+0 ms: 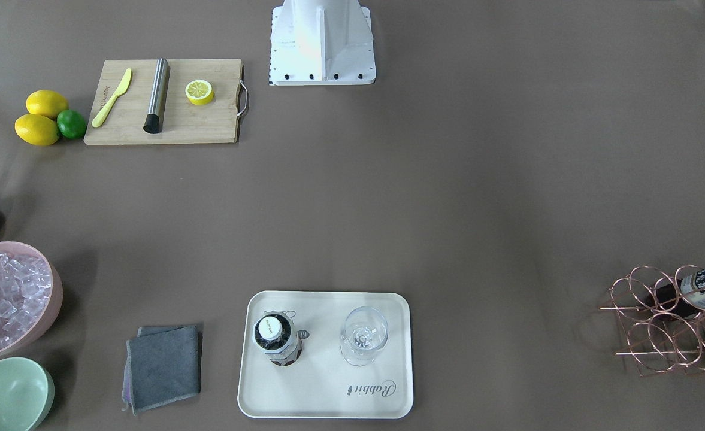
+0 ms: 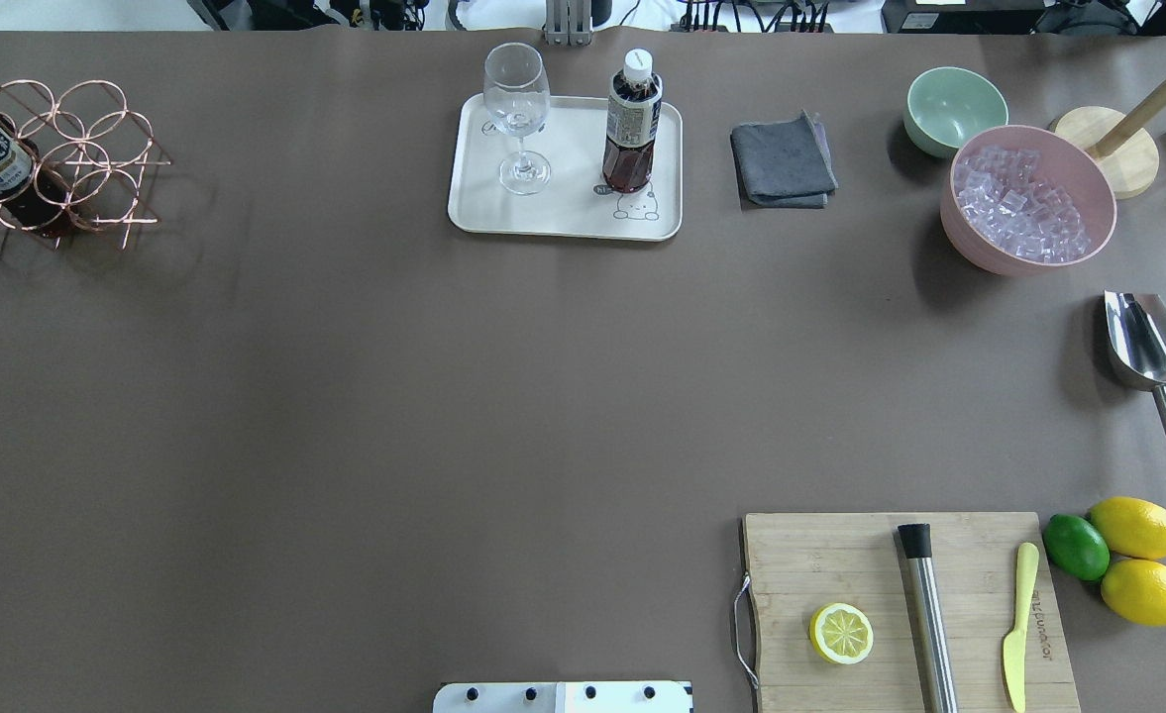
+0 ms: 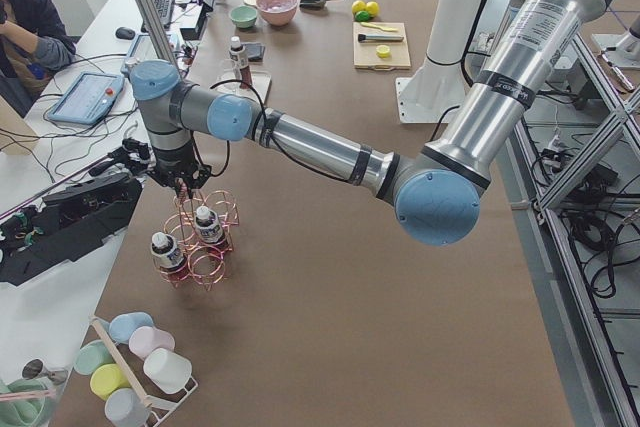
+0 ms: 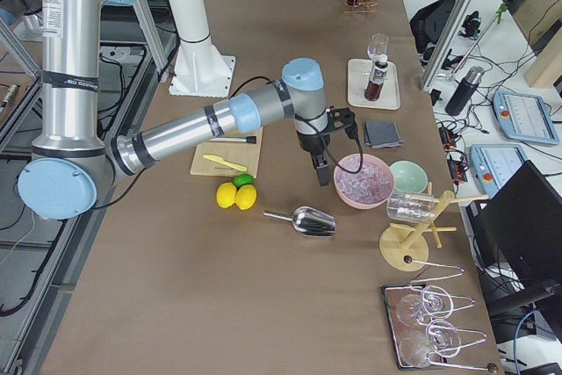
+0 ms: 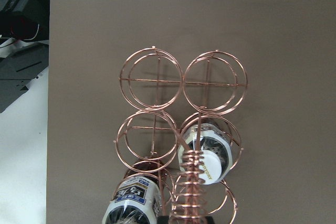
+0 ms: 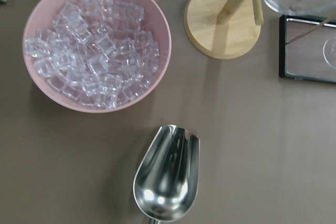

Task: Take tea from basket to plate

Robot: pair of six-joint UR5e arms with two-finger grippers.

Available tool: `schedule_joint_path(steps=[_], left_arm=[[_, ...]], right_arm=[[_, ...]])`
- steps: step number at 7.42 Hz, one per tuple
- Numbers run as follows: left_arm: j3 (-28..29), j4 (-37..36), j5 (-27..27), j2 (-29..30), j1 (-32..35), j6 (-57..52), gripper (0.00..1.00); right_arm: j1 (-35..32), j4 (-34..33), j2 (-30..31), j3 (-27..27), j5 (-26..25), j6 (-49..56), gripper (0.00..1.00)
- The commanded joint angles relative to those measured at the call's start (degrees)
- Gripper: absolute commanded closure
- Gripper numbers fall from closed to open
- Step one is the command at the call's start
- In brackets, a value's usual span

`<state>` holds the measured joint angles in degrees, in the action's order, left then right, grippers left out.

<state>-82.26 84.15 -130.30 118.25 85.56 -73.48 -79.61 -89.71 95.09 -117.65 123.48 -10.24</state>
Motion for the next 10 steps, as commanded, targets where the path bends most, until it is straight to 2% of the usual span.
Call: schedule_joint_path(steps=[1,3,5,10], left_arm=[[1.3,3.2,0.1,-1.4,0.0,0.1,1.00],[1.1,3.1,0.0,-0.9,0.0,0.3,1.00],[0.6,2.7,0.0,-0.7,0.0,0.3,1.00],[-0.6,2.3,0.0,-0.7,0.5,0.3,1.00]], right_arm=[[-9.6,0.1,2.8,10.2,9.7,9.4,0.00],[-11.7,0.0,1.9,17.2,14.0,10.0,0.00],[-11.7,-0.5,-1.0,21.3,15.3,8.3,0.00],[-10.1,0.1,-0.8,21.5,15.3,5.5,0.00]])
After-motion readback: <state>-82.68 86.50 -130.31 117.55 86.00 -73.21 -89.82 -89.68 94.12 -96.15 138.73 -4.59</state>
